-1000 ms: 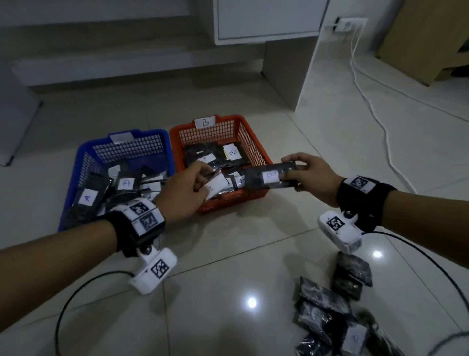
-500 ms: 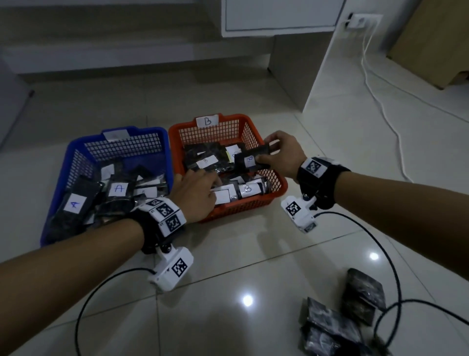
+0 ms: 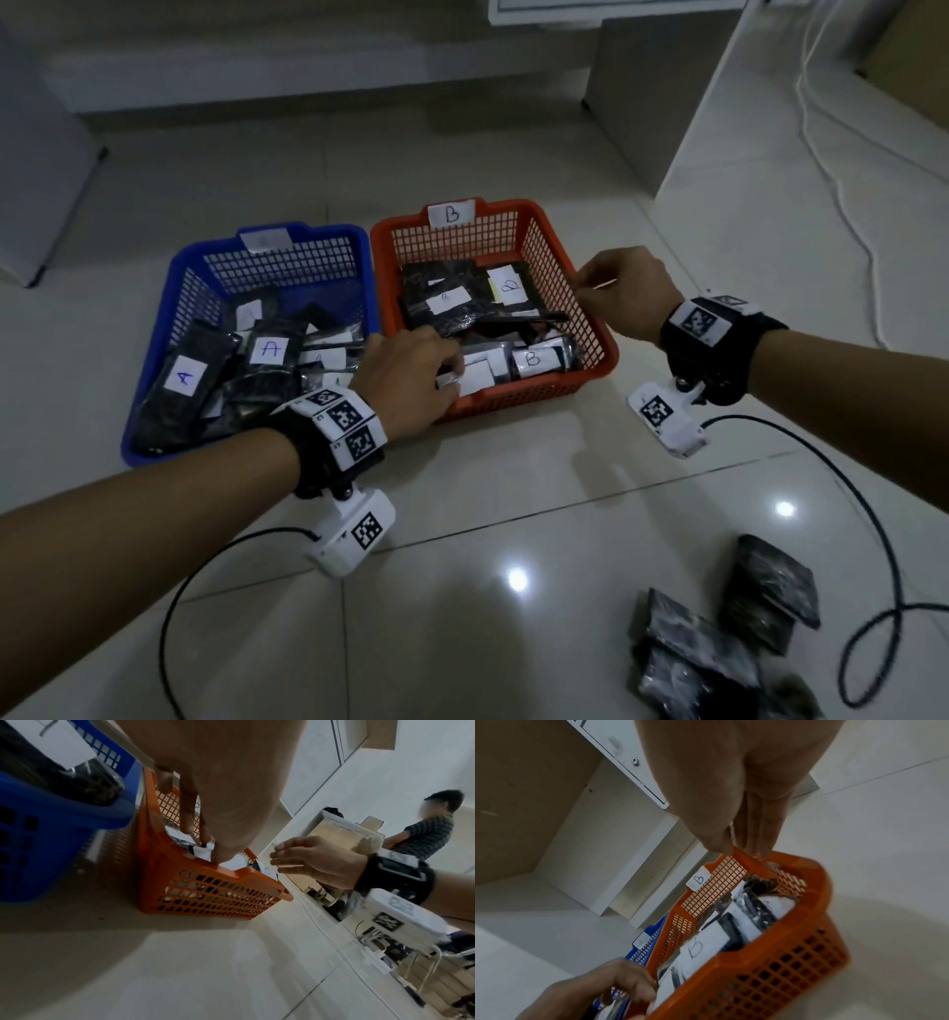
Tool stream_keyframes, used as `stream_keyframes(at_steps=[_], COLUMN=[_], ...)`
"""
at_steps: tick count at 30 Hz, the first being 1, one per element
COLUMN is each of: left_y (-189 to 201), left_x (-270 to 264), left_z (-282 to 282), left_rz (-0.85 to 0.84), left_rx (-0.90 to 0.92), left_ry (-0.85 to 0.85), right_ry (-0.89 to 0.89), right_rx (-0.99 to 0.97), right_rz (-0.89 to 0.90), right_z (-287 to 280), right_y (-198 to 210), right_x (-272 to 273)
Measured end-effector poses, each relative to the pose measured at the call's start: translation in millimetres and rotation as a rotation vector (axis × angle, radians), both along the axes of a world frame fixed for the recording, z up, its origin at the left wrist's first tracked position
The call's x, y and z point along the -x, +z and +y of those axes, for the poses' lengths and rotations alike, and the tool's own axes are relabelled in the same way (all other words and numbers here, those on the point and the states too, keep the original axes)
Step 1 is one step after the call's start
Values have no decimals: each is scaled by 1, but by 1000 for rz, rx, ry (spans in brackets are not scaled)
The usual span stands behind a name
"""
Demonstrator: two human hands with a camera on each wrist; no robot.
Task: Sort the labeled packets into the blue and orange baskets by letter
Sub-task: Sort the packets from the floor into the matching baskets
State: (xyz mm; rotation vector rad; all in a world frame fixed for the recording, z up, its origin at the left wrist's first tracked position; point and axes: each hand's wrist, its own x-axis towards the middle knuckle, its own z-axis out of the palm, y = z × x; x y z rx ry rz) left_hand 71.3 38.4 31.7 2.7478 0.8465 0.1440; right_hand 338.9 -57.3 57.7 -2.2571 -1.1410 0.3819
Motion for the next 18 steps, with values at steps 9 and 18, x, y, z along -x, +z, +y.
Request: stream_keyframes(at_steps=[9,18], left_y=[21,9], left_x=[-15,-48], left_z=[-36,-138], left_rz=[-184,-4], left_rx=[-36,400], left_ry=[-145,-527], right_ry=[106,300], right_rx=[15,742], right_rz=[-28,61], right_z=[-146,-251], right_y=[-17,-32], right_x=[4,11])
